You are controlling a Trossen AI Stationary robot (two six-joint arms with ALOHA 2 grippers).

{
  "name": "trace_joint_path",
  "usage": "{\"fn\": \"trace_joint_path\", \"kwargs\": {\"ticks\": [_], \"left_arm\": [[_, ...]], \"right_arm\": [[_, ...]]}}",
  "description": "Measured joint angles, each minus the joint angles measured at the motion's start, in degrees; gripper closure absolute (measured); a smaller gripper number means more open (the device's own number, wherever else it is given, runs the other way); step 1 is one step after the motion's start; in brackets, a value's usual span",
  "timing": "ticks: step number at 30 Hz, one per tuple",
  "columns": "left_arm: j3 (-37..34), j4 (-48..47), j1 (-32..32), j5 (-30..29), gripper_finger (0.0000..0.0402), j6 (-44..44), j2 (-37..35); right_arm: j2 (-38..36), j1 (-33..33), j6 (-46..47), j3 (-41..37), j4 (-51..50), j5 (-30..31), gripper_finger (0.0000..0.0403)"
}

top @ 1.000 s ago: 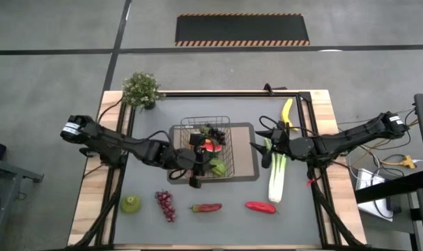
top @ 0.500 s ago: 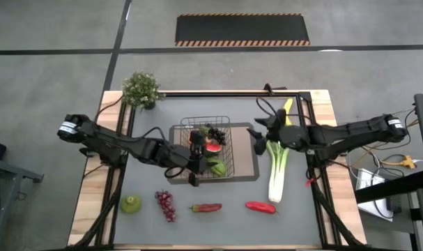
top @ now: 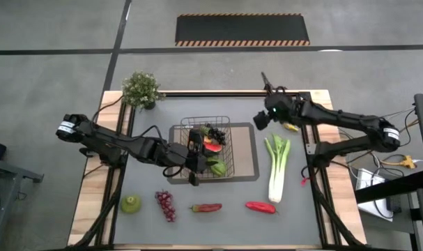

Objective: Build produce basket
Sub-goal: Put the yellow banana into the wire basket

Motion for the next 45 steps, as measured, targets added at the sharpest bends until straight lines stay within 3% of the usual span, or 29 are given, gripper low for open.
{"fn": "trace_joint_path", "kwargs": {"ticks": [6, 12, 18, 31, 37, 45], "left_arm": [[0.0, 1.1, 0.0, -0.4, 0.0274, 0.0, -0.3], [0.0, 1.1, 0.0, -2.7, 0.0274, -0.1, -0.4], [0.0, 0.9, 0.0, -3.2, 0.0274, -0.2, -0.4], [0.0, 0.7, 0.0, -3.2, 0.0274, -0.2, -0.4], [0.0, 0.6, 0.0, -3.2, 0.0274, -0.2, -0.4], [0.0, 0.7, 0.0, -3.2, 0.0274, -0.2, -0.3]], "right_arm": [[6.1, -12.5, 5.6, -0.7, -4.9, 0.0, 0.0144], [13.5, -20.1, 8.1, -1.8, -6.0, 0.0, 0.01], [19.5, -22.1, 8.5, -1.9, -6.1, 0.0, 0.0079], [25.7, -22.7, 9.1, -1.9, -6.9, 0.2, 0.0079], [26.4, -22.7, 8.8, -2.0, -6.9, -1.6, 0.0115], [25.9, -22.6, 9.0, -2.0, -7.1, -1.6, 0.0231]]}}
